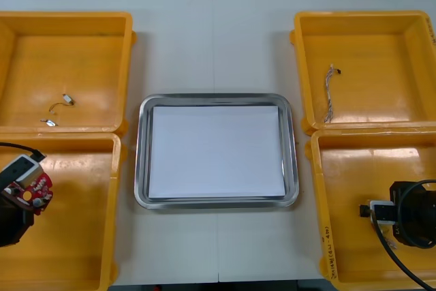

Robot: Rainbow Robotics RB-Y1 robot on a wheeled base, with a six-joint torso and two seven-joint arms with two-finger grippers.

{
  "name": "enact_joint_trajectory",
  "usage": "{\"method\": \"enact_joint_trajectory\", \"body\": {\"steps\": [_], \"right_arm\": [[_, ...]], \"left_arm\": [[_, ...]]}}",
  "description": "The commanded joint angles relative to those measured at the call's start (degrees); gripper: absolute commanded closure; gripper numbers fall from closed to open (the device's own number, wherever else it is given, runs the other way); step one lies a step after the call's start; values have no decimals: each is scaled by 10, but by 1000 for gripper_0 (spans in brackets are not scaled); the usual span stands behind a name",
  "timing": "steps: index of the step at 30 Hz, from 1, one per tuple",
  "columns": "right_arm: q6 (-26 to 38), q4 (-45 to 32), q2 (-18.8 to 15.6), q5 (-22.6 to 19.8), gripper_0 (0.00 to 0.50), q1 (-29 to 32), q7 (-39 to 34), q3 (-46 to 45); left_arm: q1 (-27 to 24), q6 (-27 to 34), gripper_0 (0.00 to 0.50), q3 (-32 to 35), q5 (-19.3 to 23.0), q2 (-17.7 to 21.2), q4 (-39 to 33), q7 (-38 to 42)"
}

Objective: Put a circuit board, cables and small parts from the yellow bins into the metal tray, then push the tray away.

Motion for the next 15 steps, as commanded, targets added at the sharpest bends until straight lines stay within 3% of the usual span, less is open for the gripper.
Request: {"method": "enact_joint_trajectory", "body": {"steps": [1, 10, 15], "right_arm": [[-27, 131, 38, 15, 500, 3, -9, 68], [-26, 117, 30, -4, 500, -4, -9, 66], [18, 62, 6, -58, 500, -4, -9, 31]], "left_arm": [[11, 40, 500, 48, 30, -8, -45, 2], [-38, 140, 500, 112, 102, -1, -81, 58], [-84, 151, 500, 103, 115, 23, -102, 136]]}}
